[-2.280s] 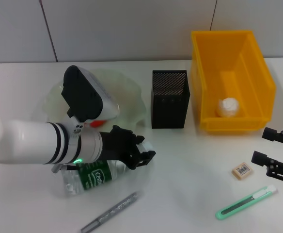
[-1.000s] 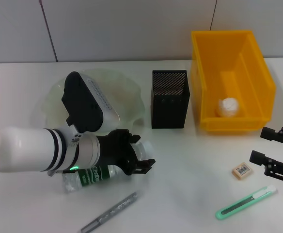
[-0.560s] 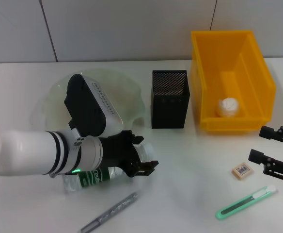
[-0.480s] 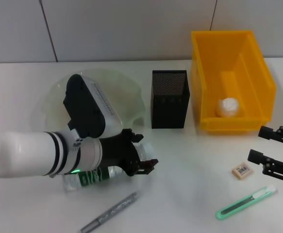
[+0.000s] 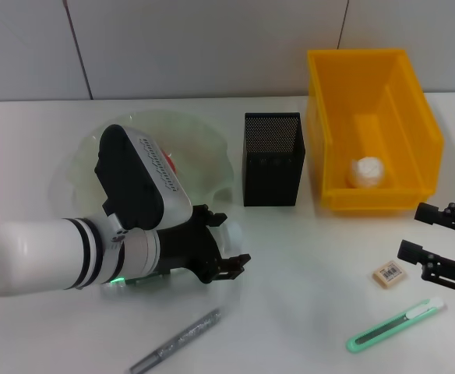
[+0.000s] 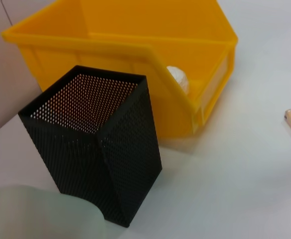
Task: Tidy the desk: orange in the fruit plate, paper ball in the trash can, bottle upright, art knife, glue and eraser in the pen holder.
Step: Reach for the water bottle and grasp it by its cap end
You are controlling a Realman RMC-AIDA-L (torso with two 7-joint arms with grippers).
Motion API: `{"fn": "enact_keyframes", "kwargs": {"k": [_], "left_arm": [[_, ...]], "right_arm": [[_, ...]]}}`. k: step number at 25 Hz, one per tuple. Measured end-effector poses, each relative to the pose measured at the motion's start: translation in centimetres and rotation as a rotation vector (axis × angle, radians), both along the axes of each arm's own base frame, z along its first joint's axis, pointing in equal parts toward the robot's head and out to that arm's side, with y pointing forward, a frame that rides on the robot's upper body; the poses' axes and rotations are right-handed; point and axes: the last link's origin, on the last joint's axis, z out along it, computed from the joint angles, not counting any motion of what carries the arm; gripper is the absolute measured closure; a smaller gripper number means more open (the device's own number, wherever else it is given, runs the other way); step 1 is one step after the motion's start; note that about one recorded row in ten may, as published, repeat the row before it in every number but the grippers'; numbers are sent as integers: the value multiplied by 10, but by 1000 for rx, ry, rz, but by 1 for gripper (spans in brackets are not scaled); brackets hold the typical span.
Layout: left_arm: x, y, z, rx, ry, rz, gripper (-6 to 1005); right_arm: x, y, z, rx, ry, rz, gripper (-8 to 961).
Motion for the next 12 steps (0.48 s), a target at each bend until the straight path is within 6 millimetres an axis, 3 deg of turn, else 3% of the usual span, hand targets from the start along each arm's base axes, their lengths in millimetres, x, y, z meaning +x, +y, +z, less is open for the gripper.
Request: {"fn": "enact_keyframes", "kwargs": {"k": [12], "left_arm": [[-3, -3, -4, -3, 26, -12, 273]], "right_arm": [[0, 0, -1, -1, 2, 2, 246]]}}
